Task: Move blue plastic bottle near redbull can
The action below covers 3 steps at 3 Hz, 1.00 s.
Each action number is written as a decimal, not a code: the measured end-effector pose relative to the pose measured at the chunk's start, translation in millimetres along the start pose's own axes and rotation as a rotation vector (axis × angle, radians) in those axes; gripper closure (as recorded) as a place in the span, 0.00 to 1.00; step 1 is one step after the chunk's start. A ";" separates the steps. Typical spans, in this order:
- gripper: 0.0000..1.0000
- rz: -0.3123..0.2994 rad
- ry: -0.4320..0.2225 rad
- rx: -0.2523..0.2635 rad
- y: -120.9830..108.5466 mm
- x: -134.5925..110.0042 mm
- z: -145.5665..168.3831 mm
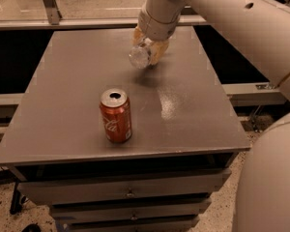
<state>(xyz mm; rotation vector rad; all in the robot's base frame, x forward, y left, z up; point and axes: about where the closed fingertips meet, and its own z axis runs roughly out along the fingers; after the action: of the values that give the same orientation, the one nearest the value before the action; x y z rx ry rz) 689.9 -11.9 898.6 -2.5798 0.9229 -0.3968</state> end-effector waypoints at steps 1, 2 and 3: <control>0.13 -0.014 -0.009 0.006 -2.1 -2.7 -1.3; 0.00 -0.024 -0.018 0.010 -2.5 -6.8 -1.0; 0.00 -0.028 -0.020 0.019 -1.2 -11.3 -6.7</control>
Offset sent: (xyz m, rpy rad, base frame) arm -0.0059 0.0073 0.0042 0.0159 -0.0030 0.0401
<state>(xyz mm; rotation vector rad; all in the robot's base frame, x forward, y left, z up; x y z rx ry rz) 679.5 -5.3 903.6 -2.5776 0.8732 -0.3843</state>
